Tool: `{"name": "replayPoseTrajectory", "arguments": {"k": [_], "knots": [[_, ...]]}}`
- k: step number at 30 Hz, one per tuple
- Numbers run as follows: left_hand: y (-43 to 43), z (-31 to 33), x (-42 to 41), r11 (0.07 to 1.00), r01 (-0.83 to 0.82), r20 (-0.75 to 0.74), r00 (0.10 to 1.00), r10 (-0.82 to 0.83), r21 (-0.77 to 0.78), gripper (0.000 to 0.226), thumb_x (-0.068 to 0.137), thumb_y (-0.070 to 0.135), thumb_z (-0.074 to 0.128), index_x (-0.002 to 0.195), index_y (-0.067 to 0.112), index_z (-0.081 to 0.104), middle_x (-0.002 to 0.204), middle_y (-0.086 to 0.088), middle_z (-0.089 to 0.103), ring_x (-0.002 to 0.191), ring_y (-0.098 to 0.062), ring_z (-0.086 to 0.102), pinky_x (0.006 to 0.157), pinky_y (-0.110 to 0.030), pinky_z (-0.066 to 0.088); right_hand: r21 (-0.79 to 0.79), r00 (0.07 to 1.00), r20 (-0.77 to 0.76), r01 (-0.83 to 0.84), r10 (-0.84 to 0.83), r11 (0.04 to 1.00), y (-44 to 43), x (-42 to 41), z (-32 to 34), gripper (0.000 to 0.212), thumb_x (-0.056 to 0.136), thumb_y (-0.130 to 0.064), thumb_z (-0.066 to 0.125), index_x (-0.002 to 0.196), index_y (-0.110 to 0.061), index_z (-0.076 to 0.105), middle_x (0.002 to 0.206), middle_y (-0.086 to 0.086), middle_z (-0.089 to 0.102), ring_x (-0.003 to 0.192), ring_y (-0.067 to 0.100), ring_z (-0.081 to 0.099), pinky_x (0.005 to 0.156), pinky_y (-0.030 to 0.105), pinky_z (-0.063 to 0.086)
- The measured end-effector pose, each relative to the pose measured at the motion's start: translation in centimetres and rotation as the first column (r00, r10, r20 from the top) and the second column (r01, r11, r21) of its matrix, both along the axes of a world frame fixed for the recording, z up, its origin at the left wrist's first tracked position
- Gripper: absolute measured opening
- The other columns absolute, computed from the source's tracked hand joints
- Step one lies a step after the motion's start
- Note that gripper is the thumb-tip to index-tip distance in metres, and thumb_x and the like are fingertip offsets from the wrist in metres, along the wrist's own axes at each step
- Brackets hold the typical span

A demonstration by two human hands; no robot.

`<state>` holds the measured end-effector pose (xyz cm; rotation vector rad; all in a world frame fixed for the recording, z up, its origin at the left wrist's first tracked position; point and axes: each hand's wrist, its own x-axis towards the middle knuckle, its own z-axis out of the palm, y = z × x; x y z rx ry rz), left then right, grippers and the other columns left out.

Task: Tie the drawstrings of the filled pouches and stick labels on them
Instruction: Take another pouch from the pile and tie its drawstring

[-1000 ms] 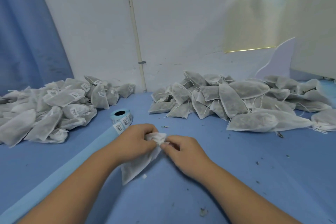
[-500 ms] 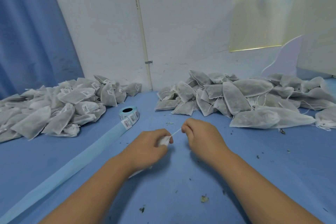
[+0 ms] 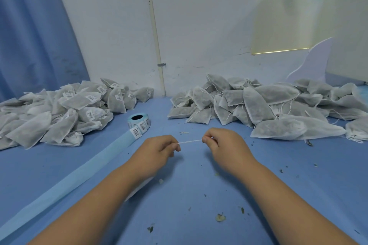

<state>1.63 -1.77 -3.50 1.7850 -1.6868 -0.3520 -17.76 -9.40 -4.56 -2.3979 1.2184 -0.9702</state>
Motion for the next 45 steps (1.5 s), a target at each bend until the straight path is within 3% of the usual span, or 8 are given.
{"name": "replayPoseTrajectory", "arguments": {"k": [5,8,11,13,16,20,24,45], "knots": [[0.7,-0.2,1.5,0.996,0.077,-0.485,0.874,-0.042,0.052,0.027,0.082,0.042,0.061,0.073,0.02,0.073,0.057,0.01,0.047,0.053,-0.011,0.04,0.055,-0.025,0.032,0.043,0.999,0.041,0.026,-0.028,0.999,-0.4,0.7,-1.0,0.017,0.098,-0.03,0.05,0.092,-0.022,0.064,0.068,-0.015,0.05,0.067,0.006,0.046,0.057,0.023,0.032],[0.8,-0.3,2.2,0.999,0.039,-0.537,0.843,-0.013,0.037,0.033,0.079,0.049,0.061,0.07,0.02,0.072,0.054,0.007,0.045,0.053,-0.016,0.041,0.06,-0.031,0.033,0.072,0.999,0.032,0.005,-0.007,0.997,-0.2,1.3,-1.7,0.017,0.097,-0.03,0.051,0.089,-0.024,0.064,0.065,-0.016,0.049,0.062,-0.001,0.044,0.055,0.015,0.031],[0.4,0.1,3.2,0.987,-0.155,-0.416,0.902,0.12,-0.051,0.031,0.09,0.043,0.062,0.068,0.025,0.072,0.057,0.013,0.055,0.054,-0.009,0.05,0.062,-0.024,0.039,0.091,0.999,-0.01,-0.043,0.044,0.995,0.3,1.9,-2.4,0.017,0.096,-0.032,0.052,0.081,-0.029,0.061,0.063,-0.015,0.051,0.061,-0.001,0.046,0.054,0.015,0.031],[0.0,0.1,4.4,0.93,-0.332,-0.119,0.941,0.316,-0.157,0.03,0.096,0.037,0.056,0.072,0.025,0.07,0.076,0.012,0.064,0.07,-0.007,0.059,0.065,-0.023,0.041,0.103,0.996,-0.034,-0.073,0.077,0.992,0.6,2.2,-2.6,0.019,0.095,-0.034,0.054,0.077,-0.032,0.059,0.066,-0.013,0.055,0.063,0.0,0.049,0.056,0.015,0.034],[0.1,0.1,6.8,0.849,-0.487,0.259,0.81,0.526,-0.204,0.032,0.099,0.042,0.045,0.086,0.023,0.067,0.105,0.006,0.051,0.082,-0.022,0.057,0.069,-0.032,0.039,0.106,0.993,-0.068,-0.09,0.098,0.99,0.9,2.5,-2.8,0.019,0.093,-0.035,0.055,0.074,-0.033,0.059,0.07,-0.01,0.06,0.067,0.002,0.052,0.06,0.019,0.039],[0.4,-0.8,10.5,0.786,-0.618,0.398,0.714,0.577,-0.031,0.033,0.101,0.038,0.042,0.083,0.02,0.063,0.109,0.0,0.046,0.076,-0.023,0.054,0.064,-0.031,0.037,0.102,0.986,-0.096,-0.128,0.137,0.987,1.3,2.7,-2.9,0.024,0.092,-0.031,0.056,0.068,-0.034,0.056,0.072,-0.012,0.061,0.072,0.001,0.054,0.065,0.019,0.043],[0.5,-0.8,13.0,0.762,-0.633,0.329,0.754,0.568,0.137,0.031,0.097,0.03,0.047,0.073,0.016,0.06,0.078,-0.002,0.057,0.076,-0.023,0.057,0.06,-0.029,0.037,0.102,0.98,-0.133,-0.137,0.15,0.985,1.4,3.2,-3.2,0.022,0.091,-0.032,0.056,0.071,-0.026,0.059,0.072,-0.008,0.061,0.072,0.005,0.054,0.068,0.023,0.046],[6.6,1.2,12.4,0.786,-0.549,0.23,0.835,0.5,0.285,0.019,0.085,0.026,0.064,0.082,0.011,0.075,0.071,-0.002,0.058,0.068,-0.019,0.054,0.06,-0.027,0.039,0.148,0.98,-0.112,-0.148,0.165,0.978,1.8,3.0,-2.7,0.022,0.089,-0.027,0.061,0.068,-0.029,0.063,0.068,-0.014,0.063,0.071,-0.004,0.054,0.063,0.013,0.041]]}}
